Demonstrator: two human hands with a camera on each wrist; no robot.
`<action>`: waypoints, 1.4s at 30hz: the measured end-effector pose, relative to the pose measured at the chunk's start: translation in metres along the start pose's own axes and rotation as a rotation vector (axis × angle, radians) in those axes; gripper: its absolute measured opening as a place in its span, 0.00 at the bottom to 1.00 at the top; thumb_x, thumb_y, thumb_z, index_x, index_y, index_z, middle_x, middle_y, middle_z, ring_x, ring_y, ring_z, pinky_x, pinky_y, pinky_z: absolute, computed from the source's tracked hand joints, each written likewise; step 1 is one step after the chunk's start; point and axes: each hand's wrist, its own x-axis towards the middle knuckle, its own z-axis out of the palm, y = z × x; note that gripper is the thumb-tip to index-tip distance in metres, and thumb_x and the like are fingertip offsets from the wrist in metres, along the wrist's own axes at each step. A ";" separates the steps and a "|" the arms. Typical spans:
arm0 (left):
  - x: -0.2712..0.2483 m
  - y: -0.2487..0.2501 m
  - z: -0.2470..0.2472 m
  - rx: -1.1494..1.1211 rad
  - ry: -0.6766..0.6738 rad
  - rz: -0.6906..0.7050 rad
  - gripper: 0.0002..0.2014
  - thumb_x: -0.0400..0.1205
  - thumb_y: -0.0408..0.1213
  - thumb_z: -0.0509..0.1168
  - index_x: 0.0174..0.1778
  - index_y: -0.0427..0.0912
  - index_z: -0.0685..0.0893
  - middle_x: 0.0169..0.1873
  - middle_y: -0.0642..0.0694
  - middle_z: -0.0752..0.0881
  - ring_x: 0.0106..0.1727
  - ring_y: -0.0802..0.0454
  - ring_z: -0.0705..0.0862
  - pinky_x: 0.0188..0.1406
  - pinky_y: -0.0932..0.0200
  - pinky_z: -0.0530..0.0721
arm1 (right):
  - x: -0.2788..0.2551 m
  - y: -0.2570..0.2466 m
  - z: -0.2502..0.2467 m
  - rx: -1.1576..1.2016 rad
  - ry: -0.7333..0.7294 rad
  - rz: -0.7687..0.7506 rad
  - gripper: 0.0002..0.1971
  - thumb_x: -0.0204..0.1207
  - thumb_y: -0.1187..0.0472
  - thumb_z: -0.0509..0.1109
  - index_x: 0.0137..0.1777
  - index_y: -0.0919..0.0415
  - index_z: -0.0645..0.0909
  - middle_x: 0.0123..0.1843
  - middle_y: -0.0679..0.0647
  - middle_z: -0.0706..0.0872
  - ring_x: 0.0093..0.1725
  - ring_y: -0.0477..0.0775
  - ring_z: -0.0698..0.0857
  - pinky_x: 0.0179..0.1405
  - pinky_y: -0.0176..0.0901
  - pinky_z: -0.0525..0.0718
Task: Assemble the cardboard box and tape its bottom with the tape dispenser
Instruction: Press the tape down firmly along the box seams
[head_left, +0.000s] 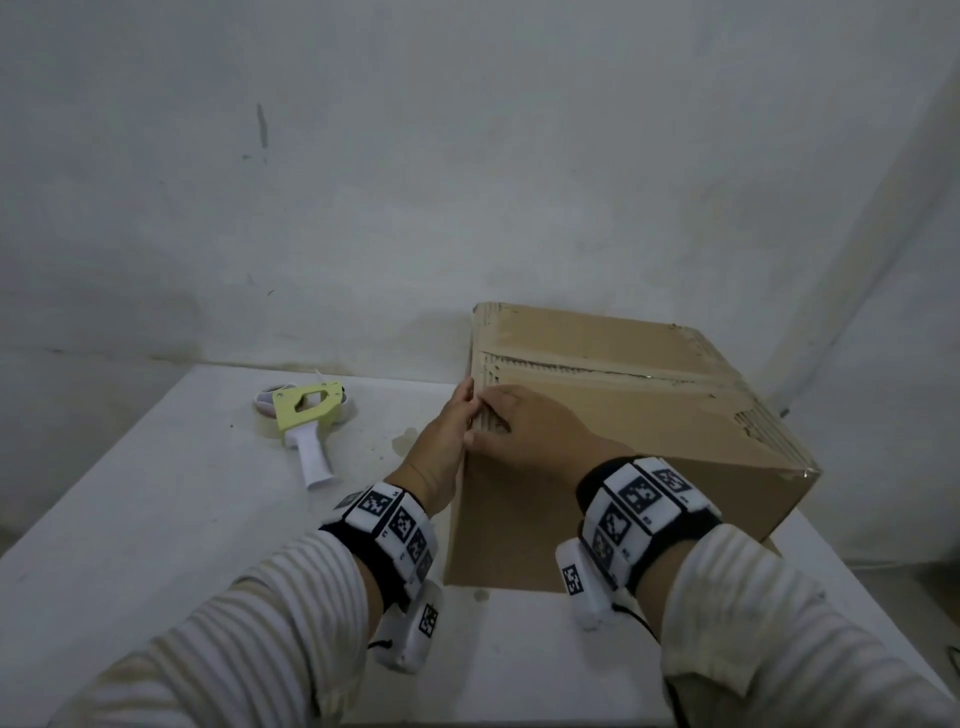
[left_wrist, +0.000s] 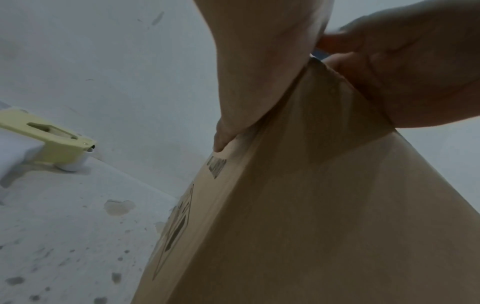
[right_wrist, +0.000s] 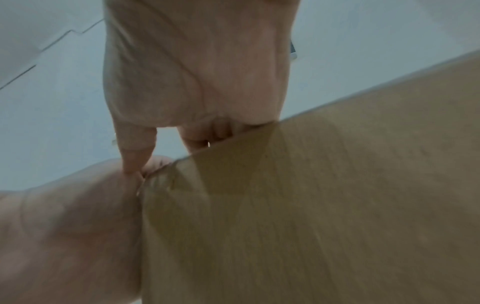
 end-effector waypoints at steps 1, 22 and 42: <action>0.007 0.002 -0.002 0.032 -0.004 0.001 0.25 0.85 0.42 0.56 0.80 0.50 0.65 0.72 0.48 0.76 0.69 0.50 0.78 0.58 0.61 0.81 | 0.002 -0.001 -0.005 0.001 -0.029 0.014 0.23 0.79 0.44 0.63 0.69 0.57 0.75 0.67 0.56 0.79 0.66 0.58 0.78 0.59 0.47 0.76; 0.141 0.057 -0.005 0.482 -0.149 -0.063 0.24 0.80 0.31 0.53 0.75 0.40 0.69 0.37 0.46 0.78 0.35 0.48 0.74 0.31 0.60 0.72 | 0.105 0.006 -0.092 -0.311 -0.276 0.255 0.23 0.85 0.57 0.60 0.77 0.67 0.70 0.77 0.61 0.74 0.75 0.61 0.74 0.75 0.51 0.71; 0.214 0.072 0.003 0.874 0.020 -0.072 0.30 0.87 0.41 0.49 0.83 0.35 0.47 0.83 0.37 0.56 0.80 0.36 0.64 0.77 0.44 0.68 | 0.125 0.015 -0.076 -0.363 -0.585 0.300 0.31 0.83 0.54 0.64 0.83 0.59 0.58 0.77 0.60 0.72 0.70 0.64 0.77 0.62 0.51 0.77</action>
